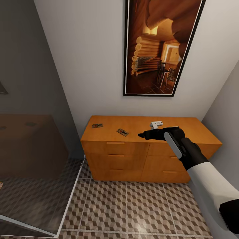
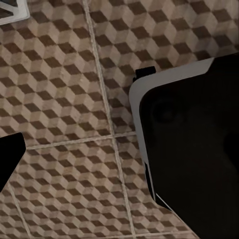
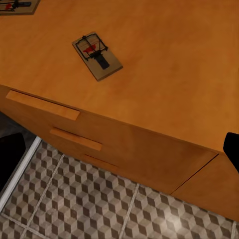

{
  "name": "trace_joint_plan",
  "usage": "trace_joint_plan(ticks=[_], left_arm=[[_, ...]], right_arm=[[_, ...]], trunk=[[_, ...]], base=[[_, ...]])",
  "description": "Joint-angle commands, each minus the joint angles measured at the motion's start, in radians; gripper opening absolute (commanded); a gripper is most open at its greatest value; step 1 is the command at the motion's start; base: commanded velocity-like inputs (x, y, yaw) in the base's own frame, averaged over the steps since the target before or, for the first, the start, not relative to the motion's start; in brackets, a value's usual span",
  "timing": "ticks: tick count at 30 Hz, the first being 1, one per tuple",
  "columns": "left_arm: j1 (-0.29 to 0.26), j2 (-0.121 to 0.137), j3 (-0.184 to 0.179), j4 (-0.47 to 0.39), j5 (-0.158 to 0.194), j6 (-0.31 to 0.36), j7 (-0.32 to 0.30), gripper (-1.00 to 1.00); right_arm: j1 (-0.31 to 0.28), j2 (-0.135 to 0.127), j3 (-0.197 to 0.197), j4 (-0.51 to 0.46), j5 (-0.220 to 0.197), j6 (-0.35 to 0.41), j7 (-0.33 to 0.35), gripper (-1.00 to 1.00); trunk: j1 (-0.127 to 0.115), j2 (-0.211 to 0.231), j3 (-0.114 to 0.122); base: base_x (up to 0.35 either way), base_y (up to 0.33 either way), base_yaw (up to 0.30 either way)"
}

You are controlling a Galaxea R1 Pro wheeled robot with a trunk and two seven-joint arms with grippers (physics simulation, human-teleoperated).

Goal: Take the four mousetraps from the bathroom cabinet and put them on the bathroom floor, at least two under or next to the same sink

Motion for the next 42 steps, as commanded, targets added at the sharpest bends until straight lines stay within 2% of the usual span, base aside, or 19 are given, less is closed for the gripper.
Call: trace_joint_plan(ticks=[1, 8, 28, 42], left_arm=[[-0.001, -0.003, -0.011, 0.003, 0.008, -0.005, -0.002, 1.0], [-0.001, -0.013, -0.021, 0.003, 0.008, -0.005, -0.002, 1.0], [-0.001, -0.016, -0.023, 0.003, 0.008, -0.005, -0.003, 1.0], [-0.001, -0.016, -0.023, 0.002, 0.008, -0.005, -0.004, 1.0]], right_arm=[[-0.001, -0.001, 0.001, -0.001, 0.006, 0.003, 0.006, 1.0], [-0.001, -0.001, 0.001, 0.0, 0.008, 0.003, 0.006, 1.0], [-0.001, -0.001, 0.001, 0.012, 0.008, 0.002, 0.006, 1.0], [-0.001, -0.003, 0.001, 0.013, 0.008, 0.002, 0.006, 1.0]], trunk=[[0.001, -0.002, -0.002], [0.001, -0.002, -0.002], [0.001, -0.002, -0.002], [0.001, -0.002, -0.002]], base=[[0.0, 0.0, 0.0], [0.0, 0.0, 0.0], [0.003, 0.0, 0.0], [0.159, 0.0, 0.0]])
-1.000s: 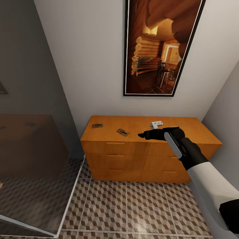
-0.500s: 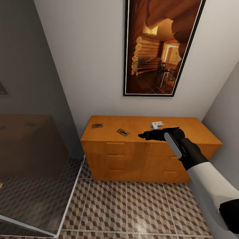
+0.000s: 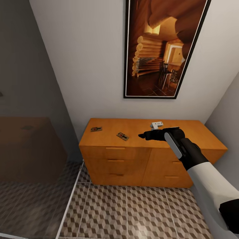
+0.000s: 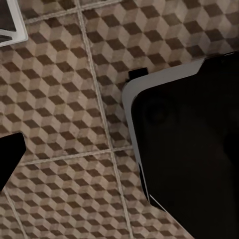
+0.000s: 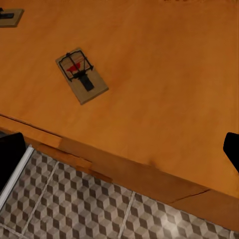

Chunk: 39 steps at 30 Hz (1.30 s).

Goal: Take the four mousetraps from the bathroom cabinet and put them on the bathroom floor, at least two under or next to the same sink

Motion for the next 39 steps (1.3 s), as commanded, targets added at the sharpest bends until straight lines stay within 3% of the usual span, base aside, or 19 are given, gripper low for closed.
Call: trace_joint_plan(ticks=[1, 39], left_arm=[[-0.001, -0.001, -0.008, 0.003, 0.008, -0.005, -0.003, 1.0], [-0.001, -0.007, -0.008, 0.003, 0.008, -0.005, -0.004, 1.0]], right_arm=[[-0.001, -0.001, 0.001, -0.001, 0.006, 0.003, 0.006, 1.0], [-0.001, -0.004, 0.001, 0.004, 0.008, 0.004, 0.003, 1.0]], trunk=[[0.001, -0.002, -0.002], [0.001, -0.002, -0.002]], base=[[0.081, 0.0, 0.0], [0.006, 0.0, 0.0]])
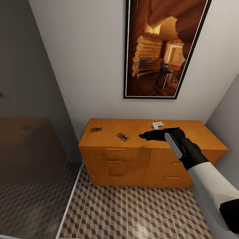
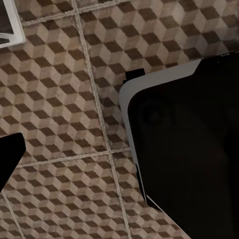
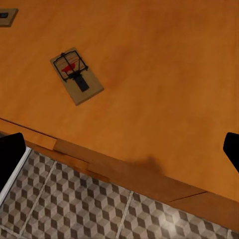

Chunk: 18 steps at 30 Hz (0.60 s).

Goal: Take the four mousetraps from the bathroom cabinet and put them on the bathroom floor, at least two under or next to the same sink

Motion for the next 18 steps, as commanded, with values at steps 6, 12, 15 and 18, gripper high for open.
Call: trace_joint_plan(ticks=[6, 12, 15, 18], left_arm=[[-0.001, -0.001, -0.008, 0.003, 0.008, -0.006, -0.002, 1.0], [-0.001, -0.001, -0.008, 0.003, 0.008, -0.006, -0.002, 1.0], [-0.001, -0.001, -0.008, 0.003, 0.008, -0.006, -0.002, 1.0], [-0.001, -0.001, -0.008, 0.003, 0.008, -0.006, -0.002, 1.0]], right_arm=[[-0.001, -0.001, 0.002, -0.001, 0.006, 0.003, 0.006, 1.0], [-0.001, -0.001, 0.002, -0.001, 0.006, 0.003, 0.005, 1.0], [-0.001, -0.001, 0.002, -0.001, 0.006, 0.003, 0.005, 1.0], [-0.001, 0.0, 0.002, -0.001, 0.006, 0.003, 0.004, 1.0]], trunk=[[0.001, -0.002, -0.002], [0.001, -0.002, -0.002], [0.001, -0.002, -0.002], [0.001, -0.002, -0.002]], base=[[0.0, 0.0, 0.0], [0.0, 0.0, 0.0], [0.0, 0.0, 0.0], [0.0, 0.0, 0.0]])
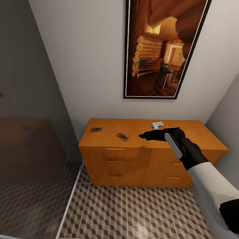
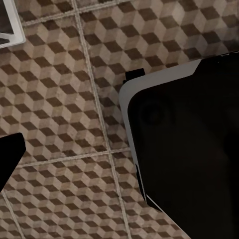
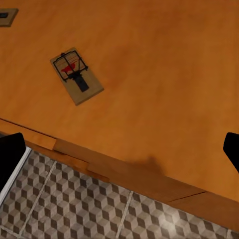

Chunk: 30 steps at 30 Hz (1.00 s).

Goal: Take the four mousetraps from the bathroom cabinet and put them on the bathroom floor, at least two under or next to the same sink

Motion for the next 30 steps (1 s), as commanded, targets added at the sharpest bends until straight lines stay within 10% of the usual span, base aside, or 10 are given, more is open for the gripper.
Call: trace_joint_plan(ticks=[1, 30], left_arm=[[-0.001, -0.001, -0.008, 0.003, 0.008, -0.006, -0.002, 1.0], [-0.001, -0.002, -0.008, 0.003, 0.008, -0.006, -0.002, 1.0]], right_arm=[[-0.001, -0.001, 0.002, -0.001, 0.006, 0.003, 0.006, 1.0], [-0.001, 0.0, 0.002, 0.003, 0.007, 0.003, 0.005, 1.0]], trunk=[[0.001, -0.002, -0.002], [0.001, -0.002, -0.023]], base=[[0.0, 0.0, 0.01], [0.0, -0.13, 0.198]])
